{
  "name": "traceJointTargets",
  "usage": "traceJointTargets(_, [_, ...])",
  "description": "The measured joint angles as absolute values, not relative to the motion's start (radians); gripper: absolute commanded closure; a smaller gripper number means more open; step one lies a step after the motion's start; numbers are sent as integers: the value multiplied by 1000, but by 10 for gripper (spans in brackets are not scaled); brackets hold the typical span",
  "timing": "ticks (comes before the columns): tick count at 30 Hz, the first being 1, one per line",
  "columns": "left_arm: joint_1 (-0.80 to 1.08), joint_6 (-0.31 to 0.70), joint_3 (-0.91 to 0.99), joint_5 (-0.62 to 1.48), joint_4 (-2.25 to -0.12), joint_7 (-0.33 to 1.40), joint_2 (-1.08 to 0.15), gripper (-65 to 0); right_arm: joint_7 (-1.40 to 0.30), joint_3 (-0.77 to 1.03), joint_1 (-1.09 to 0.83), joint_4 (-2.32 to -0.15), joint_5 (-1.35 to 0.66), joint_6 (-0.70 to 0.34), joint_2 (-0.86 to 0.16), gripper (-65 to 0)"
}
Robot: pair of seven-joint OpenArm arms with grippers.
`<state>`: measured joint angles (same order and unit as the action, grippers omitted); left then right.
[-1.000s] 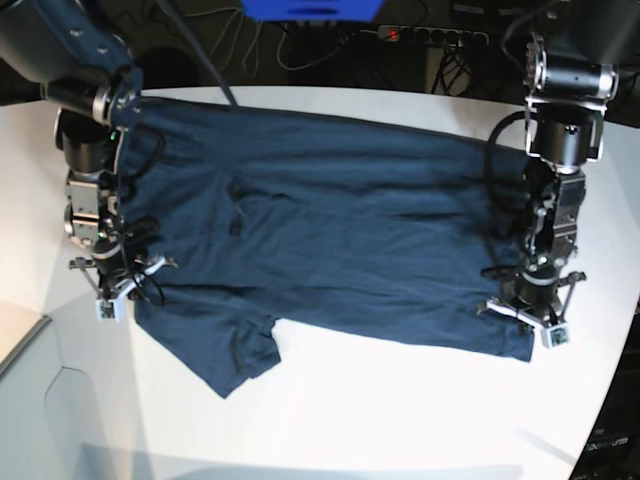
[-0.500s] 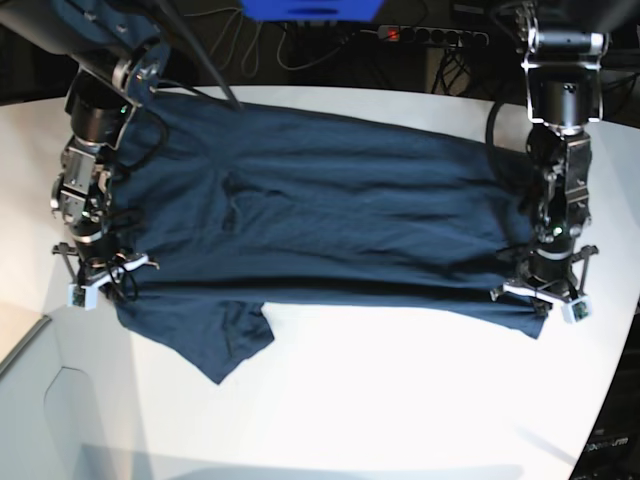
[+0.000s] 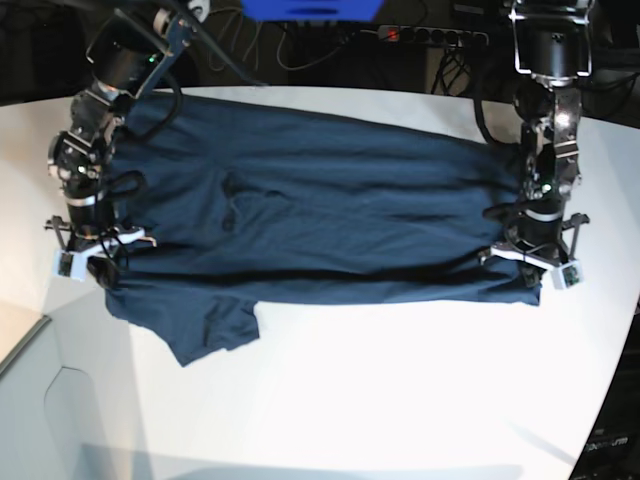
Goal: Layout the t-shirt on the table in an organized manner, then fold the t-shirt properly
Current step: 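Lift the side edges with both grippers and fold them over the shirt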
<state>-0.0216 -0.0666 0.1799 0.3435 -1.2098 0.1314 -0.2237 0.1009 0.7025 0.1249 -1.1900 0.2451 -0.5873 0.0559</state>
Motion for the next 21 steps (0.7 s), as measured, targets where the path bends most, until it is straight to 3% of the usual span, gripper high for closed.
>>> traceJointTargets(1, [-16, -69, 180, 344, -1224, 132, -224, 0, 102, 701, 105, -1214, 215, -588, 56, 0])
traceJointTargets(2, [-9, -70, 180, 344, -1241, 130, -224, 0, 0, 701, 85, -1237, 0, 0, 55, 0])
traceJointTargets(3, [-6, -71, 180, 344, -1254, 130, -224, 0, 0, 699, 70, -1251, 0, 0, 53, 0])
traceJointTargets(4, [-3, -70, 180, 344, -1271, 130, -224, 0, 100, 690, 55, -1262, 194, -587, 50, 0])
traceJointTargets(13, [68, -68, 180, 344, -1355, 130, -224, 0, 101, 680, -68, -1324, 179, -590, 53, 0])
traceJointTargets(17, [106, -59, 205, 345, -1412, 131, -218, 0, 101, 687, -86, -1325, 178, -679, 52, 0])
traceJointTargets(21, [138, -65, 286, 432, -1449, 128, -211, 0, 98, 686, -87, -1323, 179, -679, 55, 0])
